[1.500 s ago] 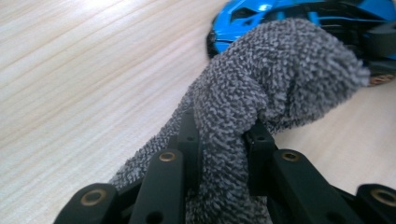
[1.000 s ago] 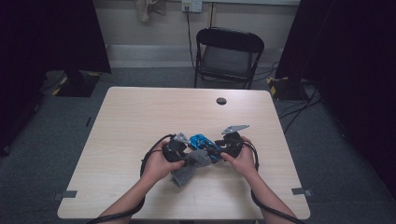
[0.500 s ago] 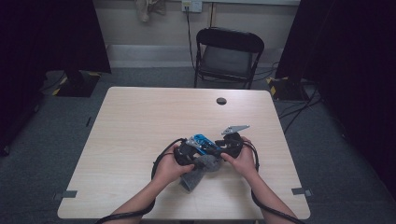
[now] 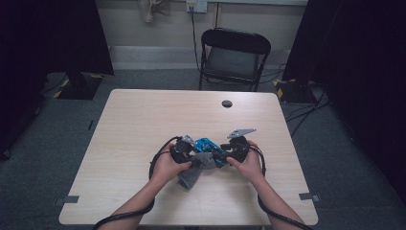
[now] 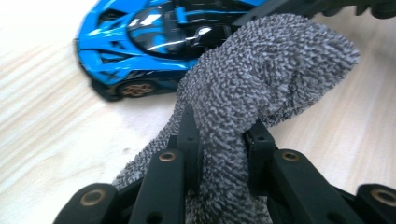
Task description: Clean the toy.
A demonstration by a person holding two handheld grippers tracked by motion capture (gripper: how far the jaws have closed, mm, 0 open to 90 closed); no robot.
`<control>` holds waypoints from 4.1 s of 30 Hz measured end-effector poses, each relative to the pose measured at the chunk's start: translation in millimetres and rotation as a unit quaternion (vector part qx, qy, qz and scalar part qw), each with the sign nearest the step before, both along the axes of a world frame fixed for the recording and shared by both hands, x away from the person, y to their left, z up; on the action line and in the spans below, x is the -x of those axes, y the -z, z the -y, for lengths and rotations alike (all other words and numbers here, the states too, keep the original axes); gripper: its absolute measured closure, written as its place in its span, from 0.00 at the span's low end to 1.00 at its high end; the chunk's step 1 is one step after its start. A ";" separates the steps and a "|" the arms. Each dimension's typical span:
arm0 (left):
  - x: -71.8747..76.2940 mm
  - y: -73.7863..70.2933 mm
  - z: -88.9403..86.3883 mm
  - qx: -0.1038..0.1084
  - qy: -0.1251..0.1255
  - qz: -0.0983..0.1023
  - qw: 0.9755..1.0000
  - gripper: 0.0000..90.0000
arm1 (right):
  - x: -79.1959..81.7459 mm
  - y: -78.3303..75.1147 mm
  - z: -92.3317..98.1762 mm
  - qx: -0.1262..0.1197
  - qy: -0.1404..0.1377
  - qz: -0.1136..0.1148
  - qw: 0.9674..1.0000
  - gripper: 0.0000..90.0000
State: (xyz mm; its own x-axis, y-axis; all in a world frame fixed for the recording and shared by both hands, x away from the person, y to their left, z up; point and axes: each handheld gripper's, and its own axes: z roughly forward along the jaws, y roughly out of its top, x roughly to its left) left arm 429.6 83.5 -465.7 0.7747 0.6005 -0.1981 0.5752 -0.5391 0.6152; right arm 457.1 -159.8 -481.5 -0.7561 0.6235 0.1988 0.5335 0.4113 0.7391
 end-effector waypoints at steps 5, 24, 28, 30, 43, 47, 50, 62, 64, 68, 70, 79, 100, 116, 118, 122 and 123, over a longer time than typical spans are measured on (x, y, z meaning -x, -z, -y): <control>-3.9 0.9 -5.6 0.002 -0.012 0.001 1.000 0.82 | 0.0 -0.1 -0.1 0.001 0.000 0.000 1.000 0.44; -18.0 0.7 -21.7 -0.001 -0.046 0.004 0.999 0.82 | 0.2 -0.1 0.0 0.001 0.000 0.000 1.000 0.44; -20.5 0.6 -25.4 -0.003 -0.054 0.004 0.999 0.82 | 0.3 0.1 0.1 0.000 0.001 0.000 1.000 0.44; -21.5 0.5 -27.2 -0.004 -0.056 0.005 0.998 0.82 | 0.3 0.1 0.1 0.000 0.001 0.000 1.000 0.44; -26.9 0.2 -38.2 -0.010 -0.073 0.008 0.997 0.82 | 0.5 0.3 0.2 -0.001 0.001 0.001 1.000 0.44; -28.1 0.1 -42.2 -0.012 -0.080 0.009 0.997 0.82 | 0.6 0.4 0.2 -0.001 0.001 0.002 1.000 0.44; -29.5 0.0 -46.9 -0.014 -0.088 0.009 0.996 0.82 | 1.0 0.5 0.4 -0.001 0.001 0.003 1.000 0.44; -22.9 -6.2 -52.2 -0.009 -0.087 0.012 0.996 0.82 | 1.2 0.9 0.5 -0.003 0.001 0.004 1.000 0.44; -18.4 -10.3 -50.2 -0.004 -0.077 0.016 0.997 0.82 | 1.1 0.6 0.6 -0.002 0.001 0.003 1.000 0.44; -7.0 -19.1 -44.6 0.011 -0.058 0.023 0.998 0.82 | 1.1 1.1 0.8 -0.004 0.001 0.004 1.000 0.44; -1.3 -21.2 -40.2 0.015 -0.047 0.022 0.999 0.82 | 1.1 1.1 0.8 -0.004 0.001 0.004 1.000 0.44; 18.4 -16.1 -12.3 0.025 0.010 0.013 1.000 0.82 | 1.2 0.7 0.4 -0.002 0.001 0.003 1.000 0.44; 6.9 2.3 12.6 0.012 0.016 -0.004 1.000 0.82 | 1.2 0.8 0.6 -0.003 0.000 0.004 1.000 0.44; -13.6 1.5 -16.0 0.005 -0.038 -0.004 0.999 0.81 | 1.4 1.2 1.0 -0.004 0.001 0.004 1.000 0.44; -15.6 1.4 -18.8 0.005 -0.042 -0.006 0.999 0.81 | 1.4 1.2 1.1 -0.004 0.000 0.004 1.000 0.44; -19.2 0.9 -24.1 0.002 -0.048 -0.006 0.999 0.81 | 1.5 1.2 1.1 -0.004 0.000 0.004 1.000 0.44; -20.2 0.9 -25.7 0.002 -0.050 -0.005 0.999 0.82 | 1.5 1.1 1.1 -0.004 0.000 0.004 1.000 0.44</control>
